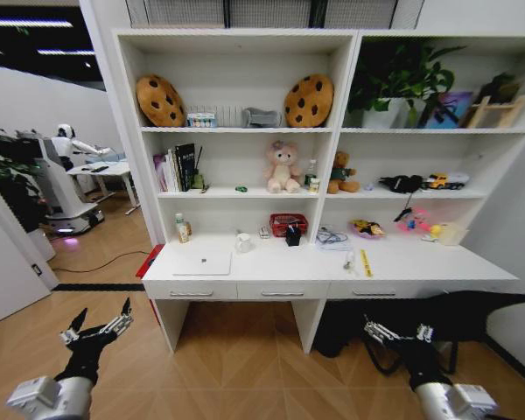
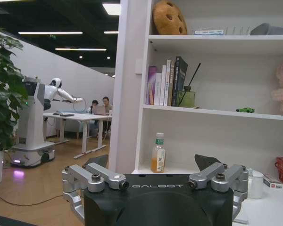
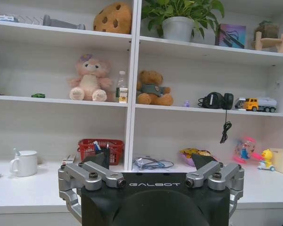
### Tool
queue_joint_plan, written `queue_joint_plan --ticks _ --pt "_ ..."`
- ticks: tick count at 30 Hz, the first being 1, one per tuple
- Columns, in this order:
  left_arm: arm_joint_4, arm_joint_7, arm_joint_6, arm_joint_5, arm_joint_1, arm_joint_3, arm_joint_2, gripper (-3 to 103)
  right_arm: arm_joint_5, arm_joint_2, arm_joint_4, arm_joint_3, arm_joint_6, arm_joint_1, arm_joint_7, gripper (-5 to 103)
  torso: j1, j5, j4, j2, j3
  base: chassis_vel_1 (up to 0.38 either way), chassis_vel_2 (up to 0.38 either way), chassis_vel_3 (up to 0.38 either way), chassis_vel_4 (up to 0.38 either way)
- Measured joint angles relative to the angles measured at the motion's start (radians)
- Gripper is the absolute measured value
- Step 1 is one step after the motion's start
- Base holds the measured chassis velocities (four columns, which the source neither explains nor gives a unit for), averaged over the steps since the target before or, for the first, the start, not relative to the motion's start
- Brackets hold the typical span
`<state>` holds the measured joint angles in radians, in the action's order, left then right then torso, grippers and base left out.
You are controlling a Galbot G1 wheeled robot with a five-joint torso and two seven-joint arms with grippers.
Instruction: Organize the objects on the table.
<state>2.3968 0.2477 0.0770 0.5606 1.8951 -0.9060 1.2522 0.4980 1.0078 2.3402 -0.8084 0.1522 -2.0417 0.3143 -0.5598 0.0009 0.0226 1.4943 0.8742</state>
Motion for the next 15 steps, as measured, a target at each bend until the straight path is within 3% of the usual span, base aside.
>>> queue_joint_plan --ticks 6,15 --pt "0.000 0.000 0.000 0.000 0.000 0.000 0.000 100 0.000 0.000 0.000 0.000 0.000 0.001 0.000 100 -0.002 -0.0006 -0.0020 -0.001 0.001 -0.060 0.009 0.095 -0.028" --pt "0.000 0.000 0.000 0.000 0.000 0.000 0.000 100 0.000 0.000 0.000 0.000 0.000 0.000 0.000 100 0.000 -0.0011 -0.0010 0.000 0.000 -0.011 0.023 0.028 -0.018"
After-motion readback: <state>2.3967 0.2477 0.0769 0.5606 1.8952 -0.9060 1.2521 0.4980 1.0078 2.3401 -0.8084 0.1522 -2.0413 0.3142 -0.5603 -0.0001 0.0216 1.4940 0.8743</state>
